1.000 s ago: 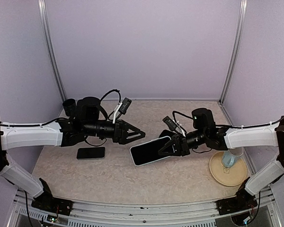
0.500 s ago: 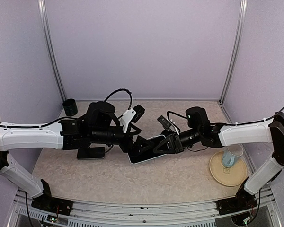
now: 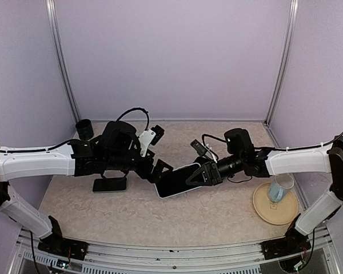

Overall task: Put the phone into the phone case
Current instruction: Press the phone with the phone case.

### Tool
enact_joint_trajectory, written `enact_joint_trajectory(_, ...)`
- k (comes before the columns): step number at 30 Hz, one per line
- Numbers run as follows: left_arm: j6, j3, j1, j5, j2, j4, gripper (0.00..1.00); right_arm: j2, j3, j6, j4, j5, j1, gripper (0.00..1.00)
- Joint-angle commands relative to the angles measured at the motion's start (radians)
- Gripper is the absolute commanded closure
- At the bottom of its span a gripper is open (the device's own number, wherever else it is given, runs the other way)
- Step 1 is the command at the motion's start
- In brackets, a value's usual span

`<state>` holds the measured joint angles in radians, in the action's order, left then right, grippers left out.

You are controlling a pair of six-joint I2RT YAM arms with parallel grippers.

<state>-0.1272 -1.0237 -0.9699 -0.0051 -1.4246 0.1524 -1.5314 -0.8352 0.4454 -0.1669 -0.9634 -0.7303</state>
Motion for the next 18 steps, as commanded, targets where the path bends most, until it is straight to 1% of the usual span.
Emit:
enact_joint_trajectory(1, -0.075, 0.029, 0.07, 0.124, 0.034, 0.012, 0.01, 0.084, -0.019, -0.049, -0.012, -0.021, -0.007, 1.0)
enact_joint_trajectory(6, -0.121, 0.096, 0.104, 0.282, 0.073, -0.06, 0.03, 0.111, -0.017, -0.071, 0.011, -0.008, -0.007, 1.0)
enact_joint_trajectory(9, -0.142, 0.124, 0.116, 0.361, 0.092, -0.097, 0.07, 0.118, -0.019, -0.077, 0.018, 0.0, -0.007, 1.0)
enact_joint_trajectory(12, -0.16, 0.143, 0.12, 0.417, 0.094, -0.12, 0.14, 0.128, -0.019, -0.082, 0.021, 0.011, -0.006, 1.0)
enact_joint_trajectory(14, -0.173, 0.161, 0.121, 0.455, 0.098, -0.144, 0.16, 0.133, -0.019, -0.088, 0.025, 0.019, -0.003, 1.0)
enact_joint_trajectory(18, -0.202, 0.205, 0.124, 0.49, 0.126, -0.225, 0.14, 0.132, -0.021, -0.092, 0.026, 0.016, 0.005, 1.0)
